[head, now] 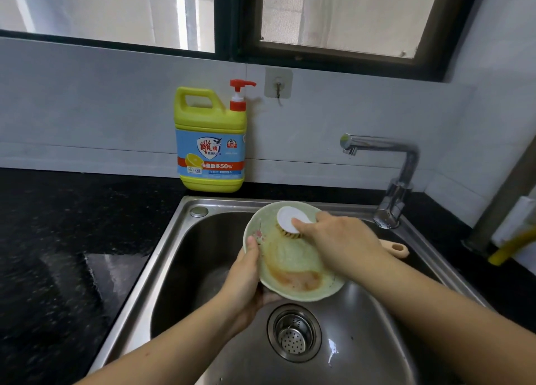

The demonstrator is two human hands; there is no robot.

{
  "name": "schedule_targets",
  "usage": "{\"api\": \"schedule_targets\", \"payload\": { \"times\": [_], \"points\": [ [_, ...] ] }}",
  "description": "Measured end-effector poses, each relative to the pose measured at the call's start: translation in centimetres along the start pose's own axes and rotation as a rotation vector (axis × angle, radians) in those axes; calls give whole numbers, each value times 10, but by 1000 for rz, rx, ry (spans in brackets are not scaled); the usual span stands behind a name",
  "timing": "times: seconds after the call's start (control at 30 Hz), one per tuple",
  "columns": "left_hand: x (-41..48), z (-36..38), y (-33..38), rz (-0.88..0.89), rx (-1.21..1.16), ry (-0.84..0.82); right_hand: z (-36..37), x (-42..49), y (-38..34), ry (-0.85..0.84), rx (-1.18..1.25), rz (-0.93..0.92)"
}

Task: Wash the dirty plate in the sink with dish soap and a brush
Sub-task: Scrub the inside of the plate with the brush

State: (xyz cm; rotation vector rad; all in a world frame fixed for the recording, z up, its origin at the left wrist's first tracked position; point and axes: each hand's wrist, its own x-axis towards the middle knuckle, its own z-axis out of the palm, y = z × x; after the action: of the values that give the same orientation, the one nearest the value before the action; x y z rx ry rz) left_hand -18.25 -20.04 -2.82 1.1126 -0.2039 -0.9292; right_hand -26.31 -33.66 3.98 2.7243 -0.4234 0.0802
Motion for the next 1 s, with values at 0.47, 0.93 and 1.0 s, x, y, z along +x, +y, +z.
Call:
{"api": "schedule_targets", "payload": {
  "times": [0.47, 0.93, 1.0],
  "points": [
    [-2, 0, -2, 184, 122, 105, 3, -45, 13, -246, -121, -90],
    [-4, 1, -3, 456, 526, 51, 17, -59, 47, -185, 120, 36],
    [-3, 2, -3, 494, 594, 38, 16, -60, 50, -138, 91, 69]
  ]
}}
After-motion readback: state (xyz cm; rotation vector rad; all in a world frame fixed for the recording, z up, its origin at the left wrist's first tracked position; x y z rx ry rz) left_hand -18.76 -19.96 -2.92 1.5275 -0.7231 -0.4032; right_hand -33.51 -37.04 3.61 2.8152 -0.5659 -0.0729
